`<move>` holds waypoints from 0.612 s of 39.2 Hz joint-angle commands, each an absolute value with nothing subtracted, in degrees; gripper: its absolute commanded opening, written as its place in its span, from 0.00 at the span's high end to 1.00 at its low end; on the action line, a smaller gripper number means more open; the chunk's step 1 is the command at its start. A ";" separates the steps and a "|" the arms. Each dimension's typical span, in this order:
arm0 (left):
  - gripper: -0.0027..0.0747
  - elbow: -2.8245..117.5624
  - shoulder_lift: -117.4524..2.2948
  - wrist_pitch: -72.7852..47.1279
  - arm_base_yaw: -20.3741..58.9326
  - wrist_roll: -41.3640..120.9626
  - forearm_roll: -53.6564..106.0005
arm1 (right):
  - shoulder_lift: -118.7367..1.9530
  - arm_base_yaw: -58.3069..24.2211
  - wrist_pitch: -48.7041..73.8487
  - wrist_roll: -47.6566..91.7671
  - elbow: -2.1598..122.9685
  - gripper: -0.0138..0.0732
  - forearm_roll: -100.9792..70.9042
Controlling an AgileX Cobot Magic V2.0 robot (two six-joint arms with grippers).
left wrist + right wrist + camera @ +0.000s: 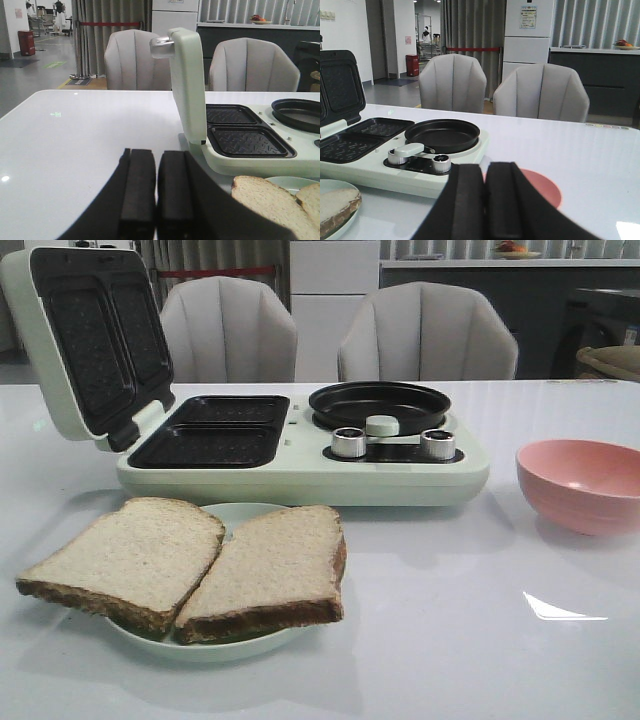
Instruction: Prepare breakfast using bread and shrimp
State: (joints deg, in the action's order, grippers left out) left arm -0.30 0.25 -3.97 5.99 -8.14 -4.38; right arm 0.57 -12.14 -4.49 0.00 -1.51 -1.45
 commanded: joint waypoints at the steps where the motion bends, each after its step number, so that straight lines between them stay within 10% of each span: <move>1: 0.82 -1.46 1.20 0.72 6.41 -8.64 -4.44 | 1.82 -11.95 -9.17 0.00 -0.59 0.67 -1.19; 24: 0.82 -1.46 1.20 12.47 6.41 -8.51 -7.53 | 1.82 -11.95 -9.17 0.00 -0.59 0.67 -1.19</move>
